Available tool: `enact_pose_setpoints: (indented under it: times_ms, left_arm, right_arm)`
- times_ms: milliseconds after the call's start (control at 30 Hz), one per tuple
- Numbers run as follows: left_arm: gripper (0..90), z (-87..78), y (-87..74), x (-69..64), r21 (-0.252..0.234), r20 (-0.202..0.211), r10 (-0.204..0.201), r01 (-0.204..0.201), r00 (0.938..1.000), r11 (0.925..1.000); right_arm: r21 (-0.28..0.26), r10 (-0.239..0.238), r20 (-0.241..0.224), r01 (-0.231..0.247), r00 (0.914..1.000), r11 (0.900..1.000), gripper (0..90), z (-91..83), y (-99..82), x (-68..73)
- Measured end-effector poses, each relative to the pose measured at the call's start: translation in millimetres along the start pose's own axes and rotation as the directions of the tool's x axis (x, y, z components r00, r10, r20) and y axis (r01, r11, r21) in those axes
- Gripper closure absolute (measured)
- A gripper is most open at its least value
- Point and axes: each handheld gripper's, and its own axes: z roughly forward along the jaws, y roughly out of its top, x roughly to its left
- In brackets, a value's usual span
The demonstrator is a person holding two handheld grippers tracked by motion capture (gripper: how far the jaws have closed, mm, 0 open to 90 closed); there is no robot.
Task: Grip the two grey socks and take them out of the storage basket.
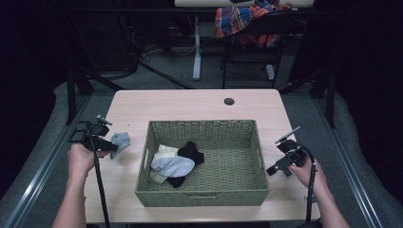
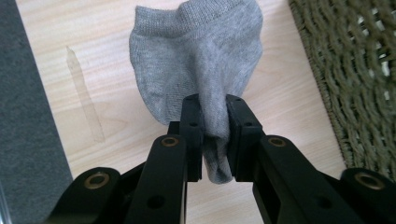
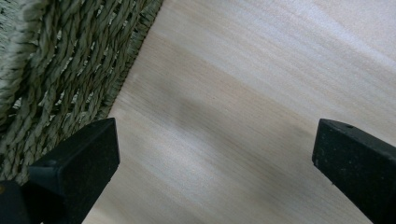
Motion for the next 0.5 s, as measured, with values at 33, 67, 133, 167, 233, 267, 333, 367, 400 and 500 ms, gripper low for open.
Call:
enact_pose_setpoints:
  times_ms: [33,67,133,167,233,267,333,367,400,500]
  left_arm:
    - [79.3,4.2,-1.4,2.8,0.011,0.003,-0.008,0.008,1.0000,0.9999]
    - [79.2,4.2,-1.4,2.8,0.011,0.003,-0.008,0.008,1.0000,0.9999]
    - [79.3,8.3,-3.0,5.4,0.018,0.006,-0.013,0.013,0.9999,0.9998]
    - [79.3,10.5,-3.8,6.4,0.023,0.006,-0.019,0.019,0.9998,0.9995]
    - [79.3,12.9,-4.7,7.5,0.022,0.004,-0.022,0.022,0.9997,0.9995]
    - [79.3,13.9,-4.8,7.6,0.021,0.005,-0.023,0.023,0.9997,0.9995]
    - [79.3,16.4,-4.7,7.6,0.026,0.007,-0.024,0.024,0.9997,0.9994]
    - [79.3,18.0,-4.6,7.5,0.031,0.007,-0.022,0.022,0.9997,0.9993]
    - [79.3,19.8,-4.5,7.3,0.034,0.005,-0.024,0.024,0.9997,0.9991]
    - [79.3,24.1,-4.4,6.8,0.050,0.003,-0.026,0.026,0.9997,0.9984]
  right_arm:
    - [0.000,0.001,-0.004,-0.001,1.0000,1.0000,0.5,-0.2,0.0,0.0]
    - [0.000,0.001,-0.004,-0.001,1.0000,1.0000,0.5,-0.2,0.0,0.0]
    - [-0.001,0.001,0.001,-0.001,1.0000,1.0000,0.5,0.0,-0.1,0.0]
    - [-0.001,0.001,0.000,-0.001,1.0000,1.0000,0.5,-0.1,-0.1,0.1]
    - [-0.002,0.001,0.001,-0.001,1.0000,1.0000,0.5,-0.2,-0.1,0.2]
    - [-0.001,0.000,0.000,0.000,1.0000,1.0000,0.5,-0.2,-0.1,0.2]
    - [-0.001,0.000,0.001,0.000,1.0000,1.0000,0.5,-0.1,-0.1,0.1]
    - [-0.003,0.003,0.000,-0.003,1.0000,1.0000,0.5,-0.1,-0.1,0.2]
    - [-0.035,0.030,-0.004,-0.031,0.9995,0.9989,0.5,1.7,-1.4,1.9]
    - [-0.034,0.029,-0.003,-0.029,0.9996,0.9990,0.5,1.6,-1.4,1.9]
